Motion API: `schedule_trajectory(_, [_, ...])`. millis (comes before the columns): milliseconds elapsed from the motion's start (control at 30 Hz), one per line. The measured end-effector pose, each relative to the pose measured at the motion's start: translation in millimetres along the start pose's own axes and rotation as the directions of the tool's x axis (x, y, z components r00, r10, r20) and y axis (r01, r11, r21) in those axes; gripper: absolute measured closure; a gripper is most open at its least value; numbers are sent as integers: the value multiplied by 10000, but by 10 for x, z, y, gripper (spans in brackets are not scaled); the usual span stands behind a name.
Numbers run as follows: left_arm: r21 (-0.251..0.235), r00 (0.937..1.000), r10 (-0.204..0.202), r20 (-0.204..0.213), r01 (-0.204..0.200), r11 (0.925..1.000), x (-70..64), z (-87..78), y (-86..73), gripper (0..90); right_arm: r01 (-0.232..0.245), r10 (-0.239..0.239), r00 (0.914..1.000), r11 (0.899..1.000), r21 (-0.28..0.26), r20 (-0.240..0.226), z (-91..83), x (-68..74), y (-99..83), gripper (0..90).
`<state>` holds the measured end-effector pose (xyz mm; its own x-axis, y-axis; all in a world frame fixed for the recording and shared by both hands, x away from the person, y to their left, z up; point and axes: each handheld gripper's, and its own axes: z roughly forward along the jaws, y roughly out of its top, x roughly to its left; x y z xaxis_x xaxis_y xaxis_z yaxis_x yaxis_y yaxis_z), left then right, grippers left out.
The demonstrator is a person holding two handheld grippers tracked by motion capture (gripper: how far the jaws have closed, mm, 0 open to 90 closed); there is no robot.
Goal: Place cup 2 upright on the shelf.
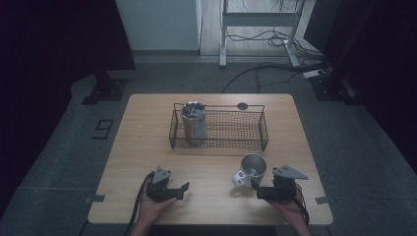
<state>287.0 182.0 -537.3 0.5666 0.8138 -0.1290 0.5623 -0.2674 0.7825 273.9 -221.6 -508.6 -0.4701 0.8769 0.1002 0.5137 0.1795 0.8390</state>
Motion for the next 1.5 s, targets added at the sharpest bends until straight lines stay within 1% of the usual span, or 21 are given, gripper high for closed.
schedule_trajectory(333, [-82,9999,-136,10,136,9999,18,-10,-6,103,274,-272,9996,9995,177,-108,174,73,26,4])
schedule_trajectory(433, [-86,9999,-142,8,142,9999,20,-12,-6,103,377,-378,9993,9991,209,27,227,83,32,2])
schedule_trajectory(700, [-84,9998,-169,64,169,9998,30,-15,-9,103,560,-561,9984,9980,281,0,354,136,49,11])
schedule_trajectory(767, [-77,9998,-180,78,180,9998,34,-16,-10,103,646,-650,9978,9977,228,154,377,152,53,17])
schedule_trajectory(900, [-94,9997,-242,75,242,9997,45,-25,-10,103,650,-654,9972,9978,100,357,389,156,48,71])
schedule_trajectory(967, [-103,9996,-256,80,257,9996,53,-27,-11,103,621,-622,9977,9981,46,283,389,145,45,74])
schedule_trajectory(1067, [-107,9996,-285,94,286,9995,58,-29,-12,103,729,-730,9969,9973,50,292,387,146,44,78])
schedule_trajectory(1200, [-100,9996,-275,102,276,9996,57,-27,-14,103,799,-801,9966,9968,96,170,391,131,53,80])
schedule_trajectory(1333, [-132,9995,-302,92,303,9995,59,-36,-12,103,739,-740,9970,9972,62,224,392,135,52,80])
schedule_trajectory(1500, [-155,9994,-331,75,332,9993,74,-46,-13,103,529,-529,9985,9986,7,167,387,115,53,81])
